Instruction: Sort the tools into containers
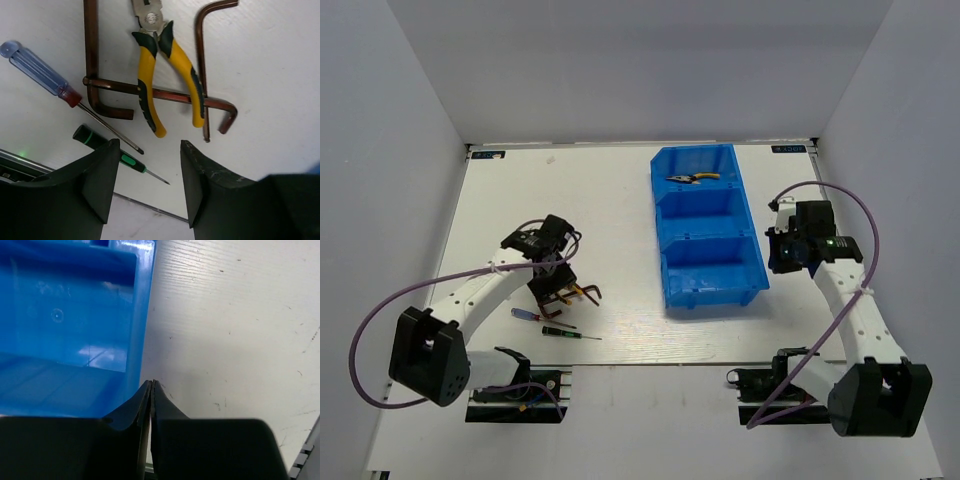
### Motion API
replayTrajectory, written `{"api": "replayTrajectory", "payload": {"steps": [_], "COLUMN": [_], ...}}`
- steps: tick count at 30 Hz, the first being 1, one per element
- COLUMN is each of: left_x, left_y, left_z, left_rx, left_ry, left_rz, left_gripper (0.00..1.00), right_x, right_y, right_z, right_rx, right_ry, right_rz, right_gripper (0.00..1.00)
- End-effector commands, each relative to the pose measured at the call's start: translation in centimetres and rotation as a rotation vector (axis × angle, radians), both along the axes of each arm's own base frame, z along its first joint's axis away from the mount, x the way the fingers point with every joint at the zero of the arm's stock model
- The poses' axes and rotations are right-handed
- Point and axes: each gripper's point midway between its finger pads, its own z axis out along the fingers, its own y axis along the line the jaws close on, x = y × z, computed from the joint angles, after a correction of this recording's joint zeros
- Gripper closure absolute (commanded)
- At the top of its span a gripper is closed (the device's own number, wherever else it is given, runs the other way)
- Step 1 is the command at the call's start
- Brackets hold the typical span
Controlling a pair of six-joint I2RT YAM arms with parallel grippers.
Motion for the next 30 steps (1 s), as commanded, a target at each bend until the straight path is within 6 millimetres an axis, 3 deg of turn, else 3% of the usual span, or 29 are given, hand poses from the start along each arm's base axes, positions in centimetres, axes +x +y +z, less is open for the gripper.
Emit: {"api": "replayTrajectory", "payload": {"steps": [1, 9, 12, 13, 16, 19, 21, 23, 24, 25, 26, 27, 28, 29, 30], "left_x": [-0.7, 0.8, 1.4, 1.5, 1.9, 2.0, 2.8, 4.8, 5.6, 7.2, 8.4, 9.4, 10.7, 12.9, 13.9], "left_y": [0.5, 0.6, 0.4, 0.3, 0.2, 0.2, -0.6, -2.4, -3.0, -4.3, -5.7, -6.5, -8.5, -10.7, -12.1], "left_z": [-1.3, -4.6, -5.2, -5.5, -5.5, -5.2, -3.2, 0.5, 2.1, 5.1, 7.2, 8.8, 11.5, 13.4, 14.3], "left_rx": [0.023, 0.059, 0.063, 0.072, 0.076, 0.078, 0.073, 0.013, -0.001, -0.049, -0.082, -0.089, -0.159, -0.205, -0.209], "left_ry": [0.022, 0.049, 0.054, 0.068, 0.073, 0.074, 0.024, -0.058, -0.097, -0.171, -0.248, -0.303, -0.380, -0.489, -0.551], "left_rz": [0.035, 0.011, 0.000, -0.010, -0.019, -0.029, -0.072, -0.124, -0.182, -0.231, -0.288, -0.376, -0.460, -0.545, -0.685], "left_gripper": [0.38, 0.42, 0.49, 0.57, 0.66, 0.84, 1.00, 1.00, 1.00, 1.00, 1.00, 1.00, 1.00, 1.00, 1.00], "right_x": [2.5, 2.5, 2.3, 2.0, 2.0, 2.0, 1.9, 1.9, 1.7, 1.5, 1.4, 1.0, 1.0, 0.8, 0.8], "right_y": [0.4, 0.9, 0.9, 0.9, 1.0, 0.9, 1.1, 1.6, 2.2, 3.0, 3.8, 4.1, 4.5, 5.4, 5.6], "right_z": [1.6, 0.8, 0.5, 0.3, 0.2, 0.2, 0.5, 1.0, 1.2, 1.5, 1.8, 1.8, 1.9, 2.3, 2.4], "right_rx": [0.033, 0.072, 0.080, 0.084, 0.087, 0.090, 0.095, 0.109, 0.134, 0.159, 0.189, 0.204, 0.215, 0.259, 0.267], "right_ry": [-0.072, -0.042, -0.038, -0.033, -0.036, -0.039, -0.045, -0.063, -0.065, -0.073, -0.080, -0.073, -0.072, -0.076, -0.080], "right_rz": [0.007, 0.009, 0.003, 0.001, 0.005, 0.004, 0.014, 0.057, 0.090, 0.139, 0.192, 0.214, 0.242, 0.276, 0.296], "right_gripper": [0.92, 0.91, 0.91, 0.91, 0.91, 0.91, 0.91, 0.84, 0.66, 0.54, 0.43, 0.39, 0.51, 0.74, 0.99]}}
